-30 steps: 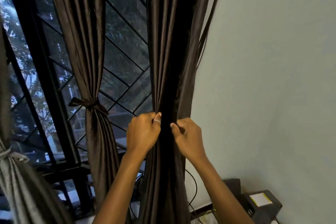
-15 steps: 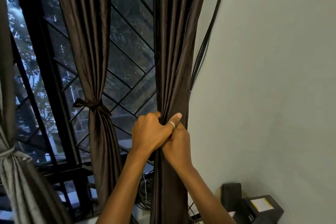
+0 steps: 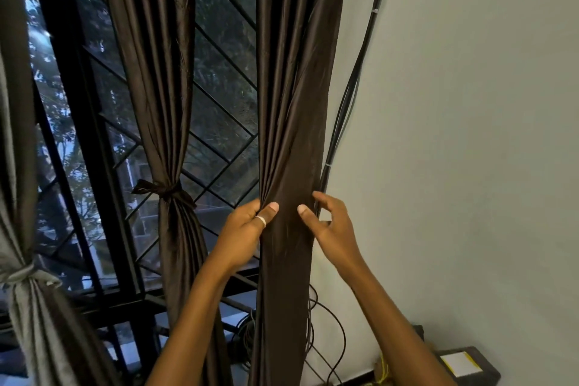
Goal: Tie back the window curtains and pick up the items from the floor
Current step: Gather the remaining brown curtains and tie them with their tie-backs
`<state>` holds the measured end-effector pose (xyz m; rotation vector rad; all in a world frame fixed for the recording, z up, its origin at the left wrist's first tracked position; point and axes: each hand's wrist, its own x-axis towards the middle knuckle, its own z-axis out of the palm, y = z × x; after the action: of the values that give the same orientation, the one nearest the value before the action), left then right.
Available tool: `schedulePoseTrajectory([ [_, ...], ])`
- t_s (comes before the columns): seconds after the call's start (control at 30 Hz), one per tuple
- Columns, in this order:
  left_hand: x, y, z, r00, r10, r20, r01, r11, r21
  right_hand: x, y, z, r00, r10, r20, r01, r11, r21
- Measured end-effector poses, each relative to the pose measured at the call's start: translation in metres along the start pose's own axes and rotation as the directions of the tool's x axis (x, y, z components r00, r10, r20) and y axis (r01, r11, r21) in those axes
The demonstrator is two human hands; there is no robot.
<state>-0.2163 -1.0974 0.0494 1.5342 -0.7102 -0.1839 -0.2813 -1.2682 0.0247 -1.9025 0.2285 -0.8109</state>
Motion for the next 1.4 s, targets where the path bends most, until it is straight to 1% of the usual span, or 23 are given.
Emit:
schedulePoseTrajectory([
  [0.07,-0.005,0.004,0.001,0.998,-0.034,0.047,0.041,0.985,-0.167,0.011,-0.003,-0.007,0.996,0.051,0.072,-0.057,0.995,0.084],
  [0.13,-0.009,0.006,0.001,0.997,-0.052,0.063,0.068,0.960,-0.273,0.021,-0.006,-0.013,0.981,0.044,0.189,-0.082,0.977,0.196],
  [0.17,-0.011,0.007,0.001,0.995,-0.066,0.072,0.086,0.942,-0.324,0.026,-0.006,-0.017,0.964,0.039,0.265,-0.112,0.958,0.265],
  [0.23,-0.013,0.006,-0.001,0.991,-0.092,0.092,0.122,0.909,-0.398,0.033,-0.007,-0.023,0.903,0.054,0.425,-0.233,0.895,0.381],
  [0.3,-0.014,0.006,-0.004,0.987,-0.111,0.115,0.151,0.887,-0.436,0.036,-0.008,-0.028,0.830,0.064,0.553,-0.350,0.833,0.429],
  [0.37,-0.014,0.006,-0.007,0.983,-0.128,0.131,0.176,0.860,-0.478,0.037,-0.005,-0.030,0.777,0.051,0.628,-0.418,0.787,0.454],
  [0.43,-0.014,0.006,-0.009,0.981,-0.143,0.133,0.192,0.835,-0.516,0.036,-0.004,-0.031,0.745,0.032,0.666,-0.443,0.771,0.458],
  [0.47,-0.014,0.006,-0.010,0.981,-0.141,0.132,0.190,0.833,-0.520,0.035,-0.004,-0.031,0.742,0.033,0.670,-0.438,0.780,0.447],
  [0.57,-0.013,0.005,-0.011,0.983,-0.135,0.121,0.179,0.842,-0.510,0.033,-0.009,-0.028,0.768,0.087,0.635,-0.396,0.844,0.362],
  [0.63,-0.011,0.002,-0.011,0.986,-0.137,0.093,0.165,0.865,-0.473,0.032,-0.009,-0.028,0.789,0.112,0.604,-0.354,0.886,0.299],
  [0.7,-0.010,0.000,-0.009,0.991,-0.119,0.056,0.131,0.902,-0.411,0.032,-0.009,-0.028,0.821,0.130,0.556,-0.284,0.938,0.199],
  [0.77,-0.010,-0.002,-0.008,0.998,-0.061,-0.020,0.053,0.964,-0.262,0.031,-0.005,-0.027,0.853,0.138,0.503,-0.198,0.978,0.068],
  [0.83,-0.009,-0.007,-0.005,0.993,0.056,-0.107,-0.060,0.997,-0.039,0.033,-0.002,-0.022,0.898,0.149,0.413,-0.133,0.989,-0.068],
  [0.9,-0.008,-0.014,-0.002,0.968,0.183,-0.171,-0.150,0.970,0.192,0.033,-0.001,-0.013,0.952,0.103,0.288,-0.036,0.973,-0.228],
  [0.93,-0.008,-0.018,0.001,0.953,0.236,-0.190,-0.172,0.938,0.301,0.033,0.000,-0.008,0.974,0.059,0.217,0.017,0.944,-0.330],
  [1.0,-0.007,-0.027,0.009,0.921,0.321,-0.219,-0.207,0.882,0.424,0.027,-0.002,0.003,0.995,-0.035,0.097,0.080,0.859,-0.505],
  [1.03,-0.008,-0.030,0.012,0.901,0.360,-0.241,-0.218,0.857,0.468,0.020,-0.006,0.008,0.996,-0.065,0.054,0.084,0.837,-0.541],
  [1.1,-0.010,-0.034,0.019,0.855,0.425,-0.298,-0.202,0.801,0.563,0.006,-0.012,0.017,0.994,-0.109,-0.007,0.087,0.825,-0.559],
  [1.2,-0.015,-0.036,0.032,0.812,0.441,-0.381,-0.108,0.757,0.644,-0.010,-0.020,0.029,0.988,-0.138,-0.064,0.080,0.832,-0.549],
  [1.3,-0.015,-0.035,0.045,0.805,0.403,-0.435,-0.034,0.763,0.645,-0.016,-0.023,0.037,0.990,-0.120,-0.068,0.067,0.847,-0.527],
  [1.4,-0.014,-0.038,0.052,0.829,0.353,-0.435,-0.014,0.789,0.615,-0.017,-0.019,0.038,0.996,-0.080,-0.029,0.058,0.889,-0.455],
])
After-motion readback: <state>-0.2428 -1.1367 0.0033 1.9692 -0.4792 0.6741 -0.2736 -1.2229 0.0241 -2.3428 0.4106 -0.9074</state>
